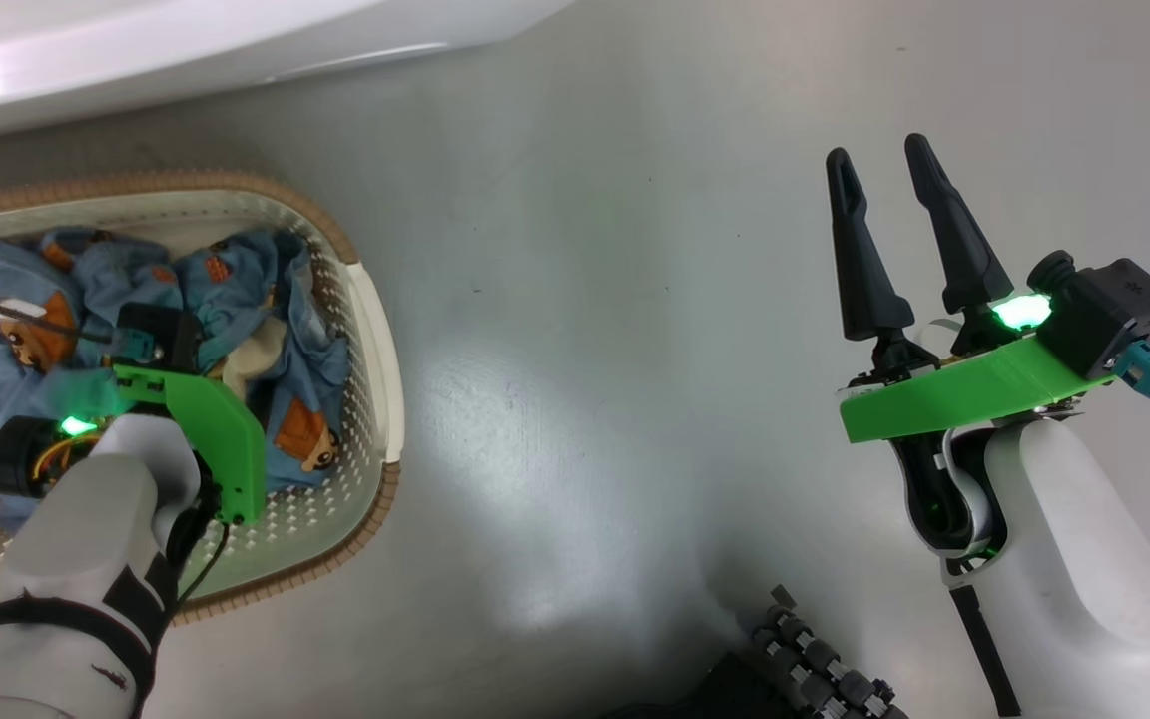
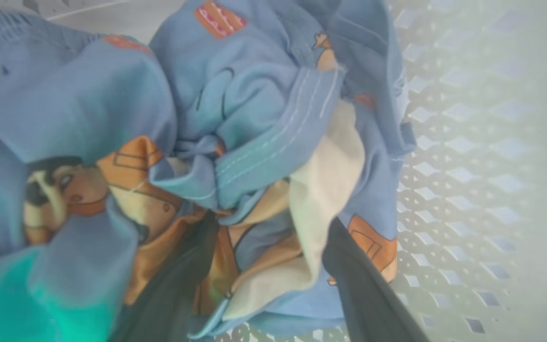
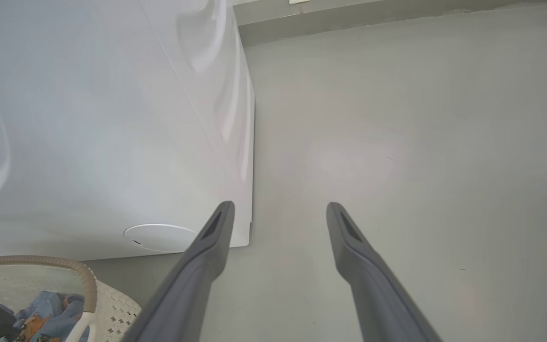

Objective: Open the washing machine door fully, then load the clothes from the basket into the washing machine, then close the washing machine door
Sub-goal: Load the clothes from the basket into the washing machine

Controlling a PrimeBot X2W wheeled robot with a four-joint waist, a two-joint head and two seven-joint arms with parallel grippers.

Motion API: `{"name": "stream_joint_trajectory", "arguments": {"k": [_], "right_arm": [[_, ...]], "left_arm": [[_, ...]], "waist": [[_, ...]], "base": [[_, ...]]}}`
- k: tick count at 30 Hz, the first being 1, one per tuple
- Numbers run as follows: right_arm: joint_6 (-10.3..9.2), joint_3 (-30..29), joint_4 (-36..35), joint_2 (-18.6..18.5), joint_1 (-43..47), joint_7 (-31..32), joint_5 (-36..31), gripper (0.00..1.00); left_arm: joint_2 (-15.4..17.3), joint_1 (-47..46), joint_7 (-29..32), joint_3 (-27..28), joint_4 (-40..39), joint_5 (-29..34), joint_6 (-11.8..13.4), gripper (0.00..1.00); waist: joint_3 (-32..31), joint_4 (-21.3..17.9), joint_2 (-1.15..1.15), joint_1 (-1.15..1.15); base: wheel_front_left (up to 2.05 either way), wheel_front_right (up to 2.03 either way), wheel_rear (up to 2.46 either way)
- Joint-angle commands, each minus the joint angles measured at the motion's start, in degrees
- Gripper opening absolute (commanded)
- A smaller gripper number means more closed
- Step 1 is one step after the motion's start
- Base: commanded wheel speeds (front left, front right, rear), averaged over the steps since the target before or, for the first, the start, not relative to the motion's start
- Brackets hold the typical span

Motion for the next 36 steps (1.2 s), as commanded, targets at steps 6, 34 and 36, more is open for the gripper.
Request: {"name": "stream_joint_trajectory", "arguments": {"k": [6,34,36], "right_arm": [[0.32,1.0,-1.1,0.3,0.8,-0.5,-0.9,1.00],[0.32,2.7,3.4,-3.2,2.8,-0.5,-0.1,1.00],[0.32,2.9,4.0,-3.4,3.4,-0.5,0.2,1.00]], "left_arm": [[0.6,-0.2,0.1,1.4,0.3,-1.0,0.4,0.92],[-3.1,15.2,-14.9,-0.8,-14.8,-15.5,-2.9,0.00],[-2.7,16.6,-15.7,-1.2,-16.6,-17.3,-2.9,0.00]], "waist": [[0.0,0.7,0.00,0.00],[-22.1,9.9,0.00,0.00],[-24.1,10.4,0.00,0.00]], "base": [[0.00,0.00,0.00],[0.00,0.00,0.00],[0.00,0.00,0.00]]}}
